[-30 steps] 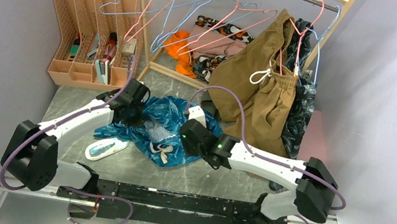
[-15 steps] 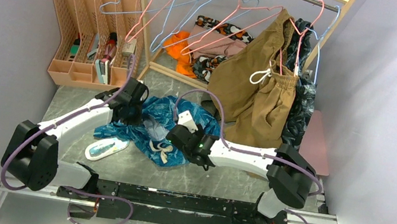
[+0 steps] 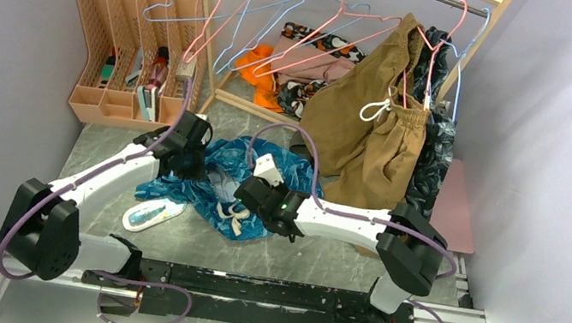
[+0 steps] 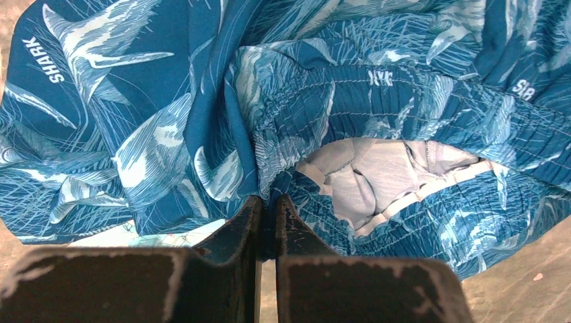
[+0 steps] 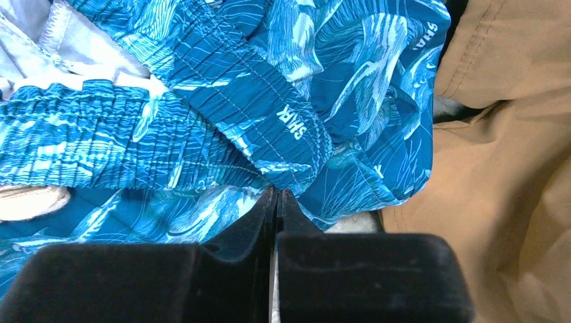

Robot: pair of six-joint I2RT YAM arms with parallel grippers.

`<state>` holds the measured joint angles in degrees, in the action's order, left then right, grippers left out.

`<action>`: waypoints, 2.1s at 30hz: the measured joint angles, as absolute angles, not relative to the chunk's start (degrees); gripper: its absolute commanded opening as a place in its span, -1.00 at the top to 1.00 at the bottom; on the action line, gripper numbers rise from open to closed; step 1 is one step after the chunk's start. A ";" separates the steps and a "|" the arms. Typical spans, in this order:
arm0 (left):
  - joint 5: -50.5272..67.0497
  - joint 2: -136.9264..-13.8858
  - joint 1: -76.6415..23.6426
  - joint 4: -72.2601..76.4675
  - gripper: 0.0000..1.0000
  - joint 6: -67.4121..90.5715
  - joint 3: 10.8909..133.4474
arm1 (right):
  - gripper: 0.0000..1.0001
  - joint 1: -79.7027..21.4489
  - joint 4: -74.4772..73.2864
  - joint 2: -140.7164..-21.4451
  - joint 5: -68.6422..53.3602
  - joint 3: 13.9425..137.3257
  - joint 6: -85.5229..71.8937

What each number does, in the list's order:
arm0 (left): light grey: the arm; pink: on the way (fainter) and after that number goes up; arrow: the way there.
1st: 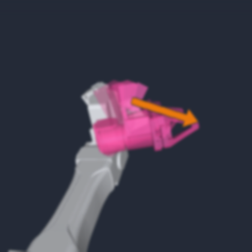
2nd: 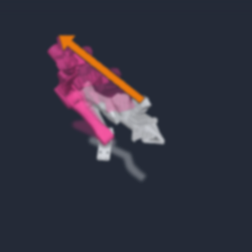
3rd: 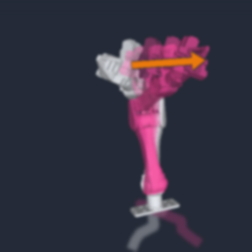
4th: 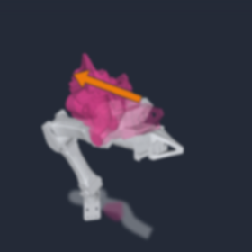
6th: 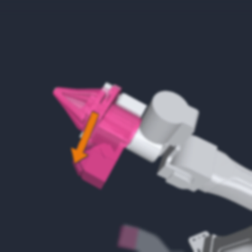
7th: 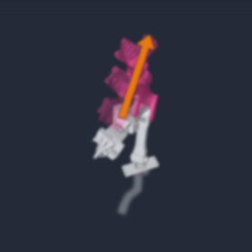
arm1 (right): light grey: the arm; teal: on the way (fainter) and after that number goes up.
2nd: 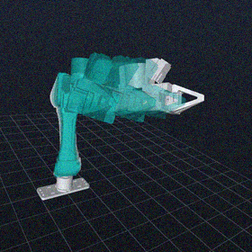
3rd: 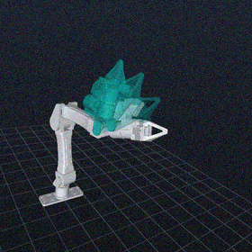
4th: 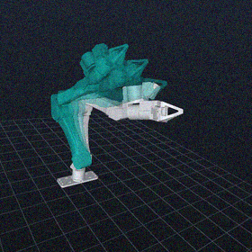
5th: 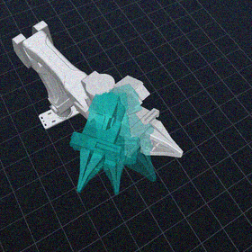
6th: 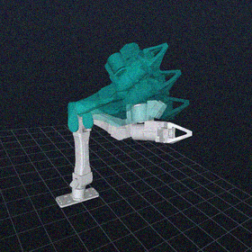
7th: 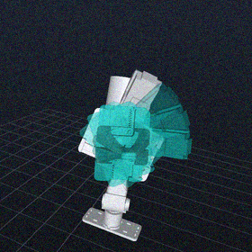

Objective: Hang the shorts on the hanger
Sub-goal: Adjust the shorts at the center of the board.

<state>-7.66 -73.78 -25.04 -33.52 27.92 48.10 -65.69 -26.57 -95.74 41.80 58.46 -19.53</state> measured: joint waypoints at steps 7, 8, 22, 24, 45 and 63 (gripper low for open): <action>-6.33 -73.30 -24.95 -32.71 0.86 27.66 48.12 | 1.00 -62.30 -25.23 -94.13 38.98 58.48 -20.67; -6.15 -73.25 -24.93 -32.58 0.86 27.59 48.12 | 1.00 -60.80 -24.84 -93.36 38.00 58.41 -21.17; -5.82 -67.59 -24.93 -32.29 -0.18 27.22 48.07 | 1.00 -51.07 -21.76 -86.11 28.91 53.54 -25.98; -6.11 -67.51 -24.93 -32.32 -0.18 27.22 47.99 | 1.00 -51.07 -21.65 -85.84 28.47 53.52 -26.17; -7.75 -68.07 -24.88 -33.28 -0.16 27.90 43.62 | 1.00 -50.70 -22.39 -75.61 27.86 50.06 -28.12; -4.58 -69.45 -24.88 -30.63 0.86 27.59 42.74 | 0.51 -50.68 -20.73 -67.51 22.55 47.79 -26.37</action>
